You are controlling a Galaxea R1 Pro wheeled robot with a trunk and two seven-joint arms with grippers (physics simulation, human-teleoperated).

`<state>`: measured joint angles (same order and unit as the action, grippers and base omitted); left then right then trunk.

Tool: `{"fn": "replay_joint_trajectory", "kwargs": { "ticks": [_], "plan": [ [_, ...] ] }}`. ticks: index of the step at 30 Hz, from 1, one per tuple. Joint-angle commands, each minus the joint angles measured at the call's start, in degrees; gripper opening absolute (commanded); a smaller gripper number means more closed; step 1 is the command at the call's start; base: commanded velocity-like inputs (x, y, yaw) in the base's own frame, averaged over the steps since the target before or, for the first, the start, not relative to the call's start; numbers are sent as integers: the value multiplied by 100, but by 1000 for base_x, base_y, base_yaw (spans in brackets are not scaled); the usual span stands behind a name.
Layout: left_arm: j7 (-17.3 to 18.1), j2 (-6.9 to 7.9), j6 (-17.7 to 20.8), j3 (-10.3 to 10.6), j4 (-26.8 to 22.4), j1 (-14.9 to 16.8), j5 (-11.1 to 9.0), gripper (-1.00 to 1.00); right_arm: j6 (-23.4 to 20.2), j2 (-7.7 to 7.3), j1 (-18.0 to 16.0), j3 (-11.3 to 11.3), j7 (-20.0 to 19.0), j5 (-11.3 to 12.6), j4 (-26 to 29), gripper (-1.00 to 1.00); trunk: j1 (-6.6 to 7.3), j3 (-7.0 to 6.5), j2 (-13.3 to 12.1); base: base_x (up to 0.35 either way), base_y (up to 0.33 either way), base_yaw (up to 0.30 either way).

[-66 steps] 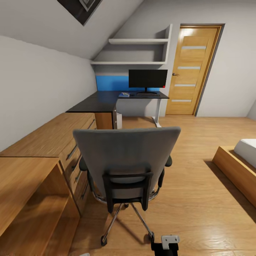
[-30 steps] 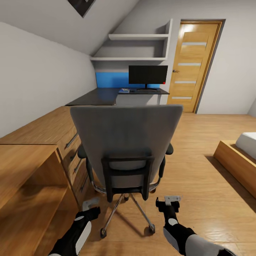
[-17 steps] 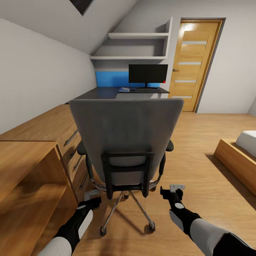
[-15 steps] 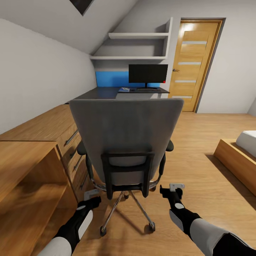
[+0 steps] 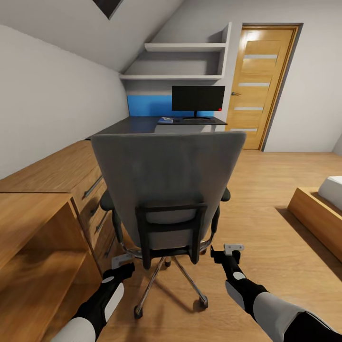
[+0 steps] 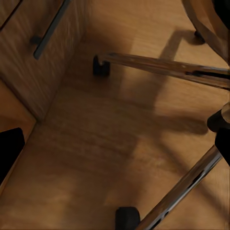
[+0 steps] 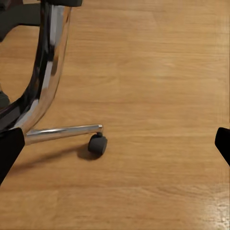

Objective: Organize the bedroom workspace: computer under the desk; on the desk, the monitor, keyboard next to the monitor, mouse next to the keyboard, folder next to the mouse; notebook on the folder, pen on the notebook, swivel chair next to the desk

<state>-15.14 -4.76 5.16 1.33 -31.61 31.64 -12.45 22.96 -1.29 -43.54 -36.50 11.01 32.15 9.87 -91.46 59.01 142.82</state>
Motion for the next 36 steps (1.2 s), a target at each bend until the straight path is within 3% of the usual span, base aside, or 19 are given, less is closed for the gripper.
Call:
{"fn": "replay_joint_trajectory", "kwargs": {
  "ticks": [1, 17, 36],
  "plan": [
    [-33, -2, 29, 15, -12, 0, -30, 100, 6, -3, 0, -49, 34, 28, 6, 100, 0, 5, 2, 48, 0, 0],
    [-33, 2, 21, 16, -12, 0, -30, 100, 6, 6, 3, -50, 32, 20, 7, 100, 0, 5, 2, 116, -5, 0],
    [-33, 11, 21, 16, -12, 0, -15, 100, 6, 6, 3, -41, 42, 19, 6, 100, 0, -98, 2, 241, -165, -88]
  ]
}}
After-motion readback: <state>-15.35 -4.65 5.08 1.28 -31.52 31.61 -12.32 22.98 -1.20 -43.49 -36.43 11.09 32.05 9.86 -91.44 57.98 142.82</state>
